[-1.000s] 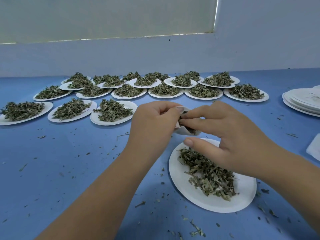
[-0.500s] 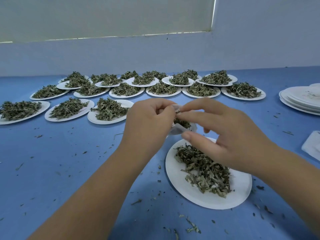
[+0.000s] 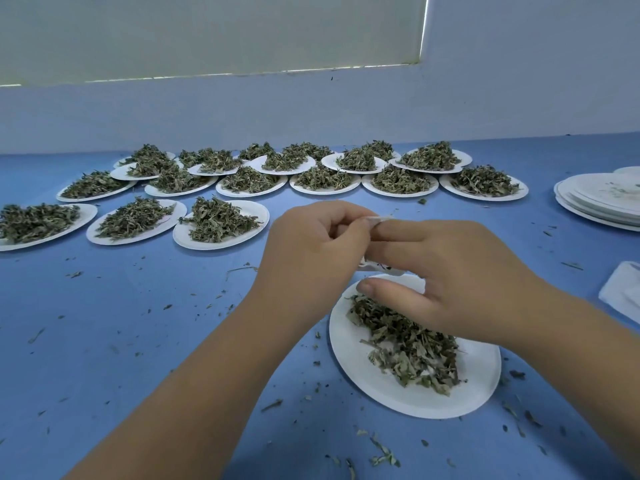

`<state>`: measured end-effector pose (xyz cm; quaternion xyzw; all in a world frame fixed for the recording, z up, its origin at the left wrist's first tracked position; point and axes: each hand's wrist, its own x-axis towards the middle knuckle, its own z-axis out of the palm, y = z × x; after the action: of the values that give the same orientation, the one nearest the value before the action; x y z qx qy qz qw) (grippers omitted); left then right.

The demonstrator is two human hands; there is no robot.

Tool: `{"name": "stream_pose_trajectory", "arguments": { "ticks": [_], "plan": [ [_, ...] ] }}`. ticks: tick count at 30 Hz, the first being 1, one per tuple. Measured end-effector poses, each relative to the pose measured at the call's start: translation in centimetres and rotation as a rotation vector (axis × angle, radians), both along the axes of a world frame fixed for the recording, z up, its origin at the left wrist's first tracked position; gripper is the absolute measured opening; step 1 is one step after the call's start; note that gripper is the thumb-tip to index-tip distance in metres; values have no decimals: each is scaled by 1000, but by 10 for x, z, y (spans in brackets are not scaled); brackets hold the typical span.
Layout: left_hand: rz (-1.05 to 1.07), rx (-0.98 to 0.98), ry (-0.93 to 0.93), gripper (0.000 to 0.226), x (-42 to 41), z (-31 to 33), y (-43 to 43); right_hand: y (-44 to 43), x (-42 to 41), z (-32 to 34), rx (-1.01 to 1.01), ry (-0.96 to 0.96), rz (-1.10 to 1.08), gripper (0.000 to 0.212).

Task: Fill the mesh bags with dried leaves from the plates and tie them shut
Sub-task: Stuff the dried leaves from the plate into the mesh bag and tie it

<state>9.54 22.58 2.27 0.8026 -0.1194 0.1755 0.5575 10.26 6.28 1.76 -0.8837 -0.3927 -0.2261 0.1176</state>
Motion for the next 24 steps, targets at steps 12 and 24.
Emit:
{"name": "stream_pose_trajectory", "arguments": {
  "ticks": [12, 24],
  "plan": [
    [80, 173, -130, 23, 6, -5, 9, 1, -4, 0, 109, -67, 68, 36],
    [123, 356, -326, 19, 6, -6, 15, -6, -2, 9, 390, 251, 85, 9]
  ]
}}
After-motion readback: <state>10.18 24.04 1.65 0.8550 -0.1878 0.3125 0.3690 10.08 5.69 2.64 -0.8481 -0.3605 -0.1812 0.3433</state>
